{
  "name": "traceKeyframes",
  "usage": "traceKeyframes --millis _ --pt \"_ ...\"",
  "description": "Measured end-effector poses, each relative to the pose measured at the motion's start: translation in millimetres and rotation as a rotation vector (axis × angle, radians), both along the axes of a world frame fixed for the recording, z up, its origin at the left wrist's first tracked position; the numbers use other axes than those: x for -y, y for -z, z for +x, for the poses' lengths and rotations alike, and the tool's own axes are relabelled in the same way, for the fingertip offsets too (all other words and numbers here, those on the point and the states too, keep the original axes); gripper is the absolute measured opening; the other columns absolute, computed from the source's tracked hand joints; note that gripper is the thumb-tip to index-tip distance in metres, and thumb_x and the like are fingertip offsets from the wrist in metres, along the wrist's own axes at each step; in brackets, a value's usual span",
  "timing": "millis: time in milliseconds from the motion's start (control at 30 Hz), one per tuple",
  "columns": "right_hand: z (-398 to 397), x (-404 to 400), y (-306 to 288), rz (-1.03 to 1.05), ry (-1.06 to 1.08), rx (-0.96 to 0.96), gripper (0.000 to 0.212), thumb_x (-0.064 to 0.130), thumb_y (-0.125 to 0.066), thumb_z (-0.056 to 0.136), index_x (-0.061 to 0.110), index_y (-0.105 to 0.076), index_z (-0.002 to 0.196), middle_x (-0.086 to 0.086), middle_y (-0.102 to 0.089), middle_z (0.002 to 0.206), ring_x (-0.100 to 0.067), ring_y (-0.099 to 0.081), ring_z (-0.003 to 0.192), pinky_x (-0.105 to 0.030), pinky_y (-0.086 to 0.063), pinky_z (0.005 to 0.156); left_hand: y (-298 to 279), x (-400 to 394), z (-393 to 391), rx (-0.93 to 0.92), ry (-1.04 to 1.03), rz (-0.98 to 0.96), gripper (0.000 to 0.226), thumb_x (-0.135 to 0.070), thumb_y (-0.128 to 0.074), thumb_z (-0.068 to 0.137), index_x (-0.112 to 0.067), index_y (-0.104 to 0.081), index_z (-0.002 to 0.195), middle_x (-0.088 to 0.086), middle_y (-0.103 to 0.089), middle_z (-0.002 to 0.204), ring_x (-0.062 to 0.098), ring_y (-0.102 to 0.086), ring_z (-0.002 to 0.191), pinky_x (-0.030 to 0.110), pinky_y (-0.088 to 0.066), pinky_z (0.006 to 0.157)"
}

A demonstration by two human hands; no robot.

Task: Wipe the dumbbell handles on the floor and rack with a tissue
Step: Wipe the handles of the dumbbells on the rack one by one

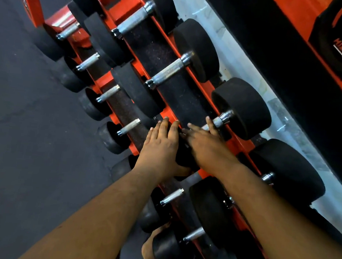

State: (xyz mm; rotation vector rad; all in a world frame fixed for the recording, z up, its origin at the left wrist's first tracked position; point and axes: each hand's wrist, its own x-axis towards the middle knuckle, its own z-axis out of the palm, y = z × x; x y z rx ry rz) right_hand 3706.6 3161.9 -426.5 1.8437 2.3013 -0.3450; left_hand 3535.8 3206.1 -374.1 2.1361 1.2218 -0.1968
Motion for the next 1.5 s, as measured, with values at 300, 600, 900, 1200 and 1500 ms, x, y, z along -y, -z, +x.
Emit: traceKeyframes --millis 300,600,900,1200,1500 --pt "24.4 27.8 -4.6 0.175 0.036 0.203 0.058 0.031 -0.038 0.1 0.015 -0.033 0.156 -0.008 -0.03 0.163 -0.028 -0.018 0.154 -0.066 -0.009 0.119 3.5 -0.3 0.2 -0.02 0.018 0.013 0.142 -0.069 -0.083 0.061 -0.017 0.004 0.16 0.011 0.006 0.169 0.026 0.004 0.156 0.043 -0.001 0.127" --pt "22.6 26.3 -1.1 0.221 0.131 0.302 0.062 0.02 -0.051 0.097 0.007 -0.031 0.155 -0.018 -0.027 0.162 -0.037 -0.016 0.153 -0.059 -0.013 0.122 3.5 0.7 -0.3 -0.003 0.004 0.007 0.143 -0.068 -0.085 0.058 -0.019 0.004 0.16 0.011 0.004 0.169 0.025 0.004 0.156 0.041 0.0 0.127" --pt "3.3 -26.7 -11.7 -0.025 -0.185 0.263 0.035 0.019 -0.034 0.094 0.019 -0.06 0.117 -0.004 -0.06 0.108 -0.029 -0.057 0.108 -0.046 -0.033 0.112 4.3 0.3 -1.8 0.007 0.011 0.013 0.14 -0.071 -0.08 0.057 -0.017 -0.002 0.16 0.014 -0.002 0.168 0.025 0.002 0.156 0.043 -0.003 0.127" --pt "13.1 13.9 -2.1 0.077 -0.191 0.439 0.051 0.02 -0.039 0.095 0.013 -0.043 0.146 -0.015 -0.051 0.135 -0.035 -0.047 0.131 -0.067 -0.021 0.117 5.5 -0.8 -4.0 0.009 0.038 0.008 0.137 -0.068 -0.081 0.063 -0.018 0.0 0.16 0.014 0.002 0.168 0.029 0.003 0.156 0.043 -0.002 0.127" --pt "43.6 18.3 -8.0 0.264 -0.082 0.501 0.049 0.01 -0.039 0.098 0.01 -0.044 0.147 -0.018 -0.048 0.147 -0.038 -0.04 0.142 -0.05 -0.021 0.123 0.4 -11.9 -6.4 -0.012 0.128 -0.101 0.136 -0.065 -0.078 0.07 -0.016 0.012 0.159 0.019 0.017 0.166 0.033 0.015 0.154 0.046 0.005 0.126"
